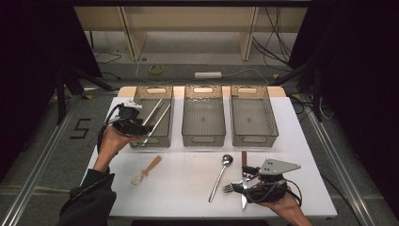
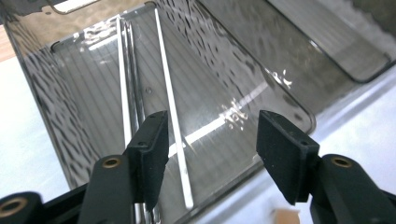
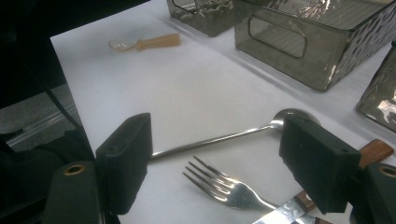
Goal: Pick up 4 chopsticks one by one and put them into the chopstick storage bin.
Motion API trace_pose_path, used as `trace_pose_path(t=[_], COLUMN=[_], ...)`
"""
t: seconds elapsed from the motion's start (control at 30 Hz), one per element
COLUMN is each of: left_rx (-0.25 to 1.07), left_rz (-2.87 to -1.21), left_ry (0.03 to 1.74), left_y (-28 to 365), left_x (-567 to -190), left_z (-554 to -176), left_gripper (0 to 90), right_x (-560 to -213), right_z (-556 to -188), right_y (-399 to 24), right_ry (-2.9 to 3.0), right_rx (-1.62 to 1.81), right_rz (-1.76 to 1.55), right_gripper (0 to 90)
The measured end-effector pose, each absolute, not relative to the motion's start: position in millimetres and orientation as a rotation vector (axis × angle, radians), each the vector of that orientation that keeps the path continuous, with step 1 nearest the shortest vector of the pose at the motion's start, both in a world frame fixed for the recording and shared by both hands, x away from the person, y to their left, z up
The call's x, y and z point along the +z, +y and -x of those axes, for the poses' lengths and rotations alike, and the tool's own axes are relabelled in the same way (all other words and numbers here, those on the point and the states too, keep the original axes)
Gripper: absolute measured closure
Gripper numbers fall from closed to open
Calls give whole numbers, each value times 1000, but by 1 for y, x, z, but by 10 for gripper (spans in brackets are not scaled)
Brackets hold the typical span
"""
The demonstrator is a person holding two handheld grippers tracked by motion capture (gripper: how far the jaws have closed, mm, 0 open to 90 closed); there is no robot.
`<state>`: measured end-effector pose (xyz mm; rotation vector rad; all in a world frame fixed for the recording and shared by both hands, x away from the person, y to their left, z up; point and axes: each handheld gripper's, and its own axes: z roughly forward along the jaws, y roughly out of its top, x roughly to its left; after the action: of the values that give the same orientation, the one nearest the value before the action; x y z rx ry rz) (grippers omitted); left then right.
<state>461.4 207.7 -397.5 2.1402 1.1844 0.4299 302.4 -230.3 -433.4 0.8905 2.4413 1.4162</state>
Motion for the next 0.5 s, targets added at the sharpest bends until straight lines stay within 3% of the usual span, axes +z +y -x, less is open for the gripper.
trace_pose_path(t=[0.5], left_rx=[401], left_rz=[-2183], left_ry=[1168], left_y=[198], left_x=[-401], left_z=[-436], left_gripper=[359], right_x=[-433], right_z=[-303], right_y=[-231], right_ry=[2433], right_rx=[1410], right_rz=[-898], right_gripper=[266])
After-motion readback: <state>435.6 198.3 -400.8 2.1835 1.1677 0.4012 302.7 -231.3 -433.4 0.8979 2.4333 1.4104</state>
